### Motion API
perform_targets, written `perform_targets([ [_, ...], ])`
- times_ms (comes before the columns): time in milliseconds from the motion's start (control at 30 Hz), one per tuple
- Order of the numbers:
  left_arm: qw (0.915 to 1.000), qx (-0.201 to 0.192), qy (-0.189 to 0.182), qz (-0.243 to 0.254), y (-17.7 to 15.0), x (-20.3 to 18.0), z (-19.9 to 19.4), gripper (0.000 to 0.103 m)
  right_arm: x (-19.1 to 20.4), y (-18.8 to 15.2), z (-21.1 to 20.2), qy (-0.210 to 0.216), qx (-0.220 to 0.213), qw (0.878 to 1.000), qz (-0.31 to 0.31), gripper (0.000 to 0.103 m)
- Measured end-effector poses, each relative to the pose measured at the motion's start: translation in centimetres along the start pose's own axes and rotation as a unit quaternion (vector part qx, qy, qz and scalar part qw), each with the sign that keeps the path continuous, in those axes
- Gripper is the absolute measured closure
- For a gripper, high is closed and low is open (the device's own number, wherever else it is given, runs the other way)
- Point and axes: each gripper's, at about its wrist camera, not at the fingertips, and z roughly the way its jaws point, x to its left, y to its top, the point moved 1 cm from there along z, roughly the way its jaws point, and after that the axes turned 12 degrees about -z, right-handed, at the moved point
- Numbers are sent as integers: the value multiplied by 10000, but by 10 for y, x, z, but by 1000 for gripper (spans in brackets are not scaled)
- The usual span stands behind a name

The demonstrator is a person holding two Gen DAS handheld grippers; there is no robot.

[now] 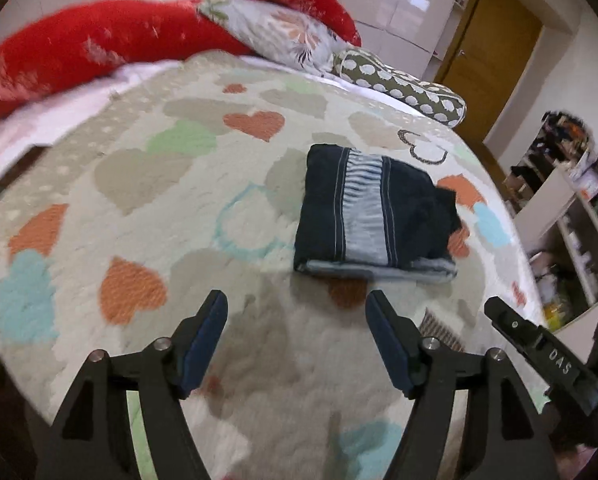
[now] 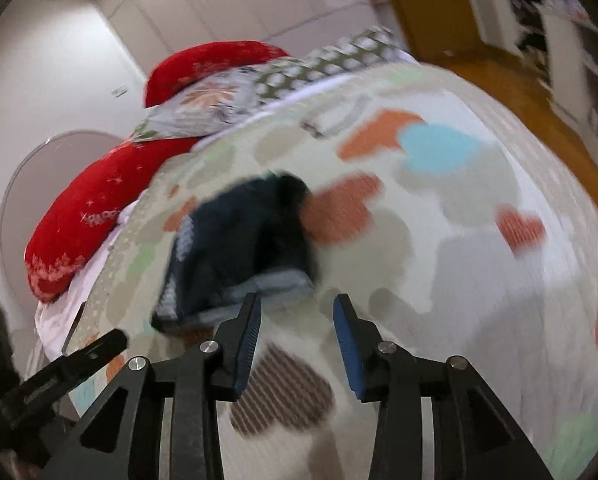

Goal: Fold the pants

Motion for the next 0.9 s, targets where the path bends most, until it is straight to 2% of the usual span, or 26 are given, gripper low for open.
perform_targets([
  [133,9982,-448,94,388,-14,-13,-30,28,-8,-22,-14,-173,32,9996,237,62],
  [267,9955,-856,-78,411,-19,-20,-66,21,5,-32,-28,-276,-27,9996,109,61],
  [400,9896,-1302,-66,613,-26,-32,-95,16,26,-42,-41,-271,-83,9995,-149,54],
  [533,9797,-1840,-129,783,-34,-39,-121,5,47,-55,-47,-272,-25,9984,-497,50],
  [600,9698,-2265,-239,875,-37,-42,-136,0,54,-60,-46,-247,28,9976,-639,50],
  [667,9620,-2543,-322,944,-39,-43,-148,0,57,-62,-45,-261,68,9971,-718,50],
  [767,9566,-2703,-411,1004,-39,-46,-157,0,55,-62,-45,-280,43,9975,-653,50],
  [900,9562,-2691,-395,1080,-38,-49,-158,0,51,-64,-42,-347,116,9977,-573,50],
])
